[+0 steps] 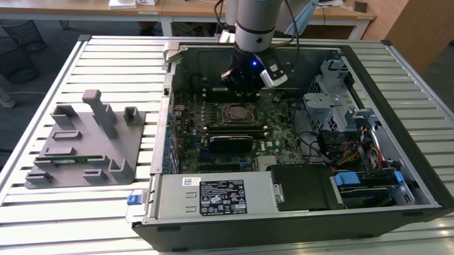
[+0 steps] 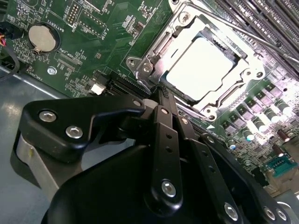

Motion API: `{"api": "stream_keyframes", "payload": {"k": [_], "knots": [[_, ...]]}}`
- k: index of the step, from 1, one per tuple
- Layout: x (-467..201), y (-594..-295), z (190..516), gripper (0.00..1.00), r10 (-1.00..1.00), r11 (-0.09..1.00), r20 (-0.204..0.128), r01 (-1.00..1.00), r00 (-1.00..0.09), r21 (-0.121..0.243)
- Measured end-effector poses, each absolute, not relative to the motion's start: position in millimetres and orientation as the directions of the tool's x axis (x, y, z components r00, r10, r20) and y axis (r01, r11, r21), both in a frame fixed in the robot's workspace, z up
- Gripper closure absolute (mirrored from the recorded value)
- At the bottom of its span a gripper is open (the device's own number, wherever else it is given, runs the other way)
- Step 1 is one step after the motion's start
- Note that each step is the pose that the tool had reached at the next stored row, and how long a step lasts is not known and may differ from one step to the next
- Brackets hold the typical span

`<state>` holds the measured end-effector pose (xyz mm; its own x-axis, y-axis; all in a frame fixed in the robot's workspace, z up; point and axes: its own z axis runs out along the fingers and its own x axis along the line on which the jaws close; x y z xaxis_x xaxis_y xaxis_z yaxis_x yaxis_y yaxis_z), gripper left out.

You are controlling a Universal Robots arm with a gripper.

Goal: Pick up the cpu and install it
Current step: 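Install the second cpu locking lever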

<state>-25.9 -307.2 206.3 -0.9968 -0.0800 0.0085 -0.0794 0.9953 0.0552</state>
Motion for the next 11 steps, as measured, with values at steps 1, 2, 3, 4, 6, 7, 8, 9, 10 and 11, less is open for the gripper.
{"api": "stream_keyframes", "payload": {"k": [1, 2, 3, 4, 6, 7, 8, 9, 10, 11], "knots": [[-25.9, -307.4, 206.3, 0.89, -0.08, 0.995, 0.009, -0.079, -0.997, 0.055], [-26.0, -307.7, 206.3, 0.89, -0.08, 0.995, 0.009, -0.079, -0.997, 0.055], [-25.9, -308.0, 206.3, 0.89, -0.08, 0.995, 0.009, -0.08, -0.997, 0.055], [-25.9, -308.6, 206.3, 0.89, -0.08, 0.995, 0.009, -0.08, -0.997, 0.055], [-25.9, -310.5, 206.2, 0.89, -0.08, 0.995, 0.009, -0.079, -0.997, 0.055], [-25.9, -312.0, 206.1, 0.89, -0.08, 0.995, 0.009, -0.079, -0.997, 0.055], [-25.9, -313.6, 206.0, 0.89, -0.08, 0.995, 0.009, -0.079, -0.997, 0.055], [-25.9, -315.3, 205.8, 0.89, -0.08, 0.995, 0.009, -0.079, -0.997, 0.055], [-25.9, -317.1, 205.7, 0.89, -0.08, 0.995, 0.009, -0.079, -0.997, 0.055], [-25.9, -319.3, 205.6, 0.89, -0.08, 0.995, 0.009, -0.079, -0.997, 0.055]]}}
